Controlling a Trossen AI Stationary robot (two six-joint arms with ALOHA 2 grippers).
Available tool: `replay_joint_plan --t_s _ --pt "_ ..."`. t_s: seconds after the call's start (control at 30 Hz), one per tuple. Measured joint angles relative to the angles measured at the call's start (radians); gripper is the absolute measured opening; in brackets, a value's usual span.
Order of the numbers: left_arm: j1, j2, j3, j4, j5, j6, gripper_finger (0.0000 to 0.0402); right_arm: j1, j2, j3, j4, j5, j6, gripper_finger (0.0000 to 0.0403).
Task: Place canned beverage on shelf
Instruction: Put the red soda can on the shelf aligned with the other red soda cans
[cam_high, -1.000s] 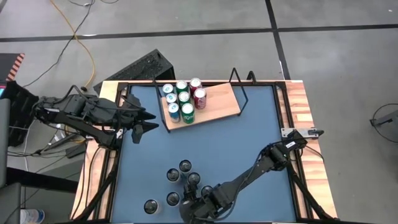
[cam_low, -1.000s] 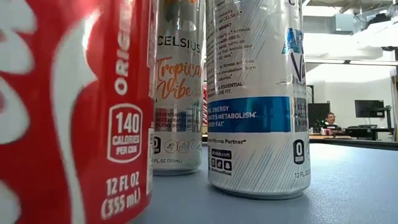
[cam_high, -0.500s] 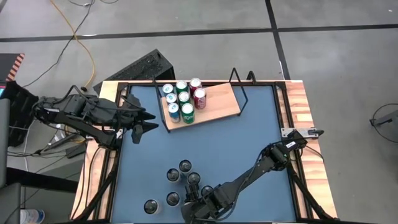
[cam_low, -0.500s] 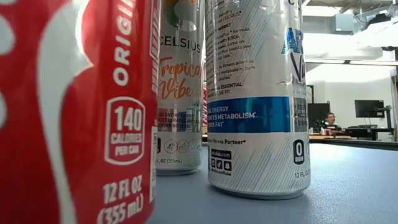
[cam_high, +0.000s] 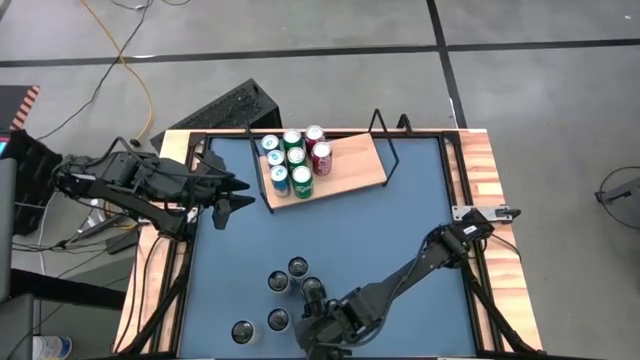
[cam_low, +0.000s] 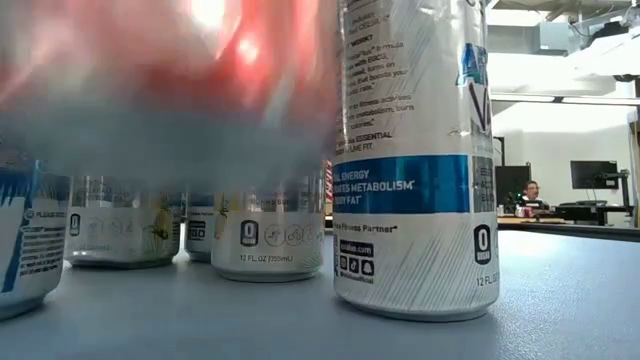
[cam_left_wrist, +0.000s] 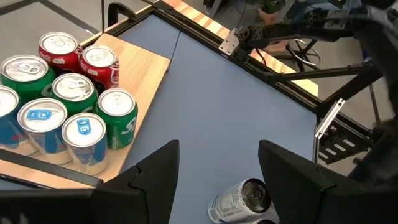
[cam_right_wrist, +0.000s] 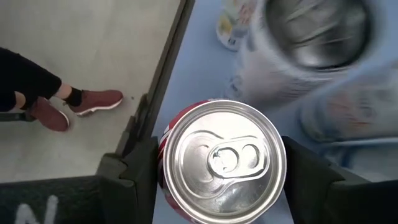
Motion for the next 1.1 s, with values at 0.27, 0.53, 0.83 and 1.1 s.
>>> replay_joint_plan --t_s 0.27,0.53,0.83,1.1 --pt "0.000 0.000 0.000 0.003 0.000 -0.034 0.0206 -0.012 -0.105 0.016 -0.048 0.017 -0.054 0.0250" --pt "0.000 0.000 0.000 0.005 -0.013 -0.041 0.0206 -0.052 -0.279 0.018 -0.093 0.042 -0.116 0.0250" --pt "0.000 0.000 0.000 0.007 -0.028 -0.028 0.0206 -0.126 -0.496 0.019 -0.182 0.057 -0.189 0.0250" --pt "0.000 0.000 0.000 0.007 -0.046 -0.010 0.0206 -0.254 -0.614 0.019 -0.338 0.088 -0.237 0.0250"
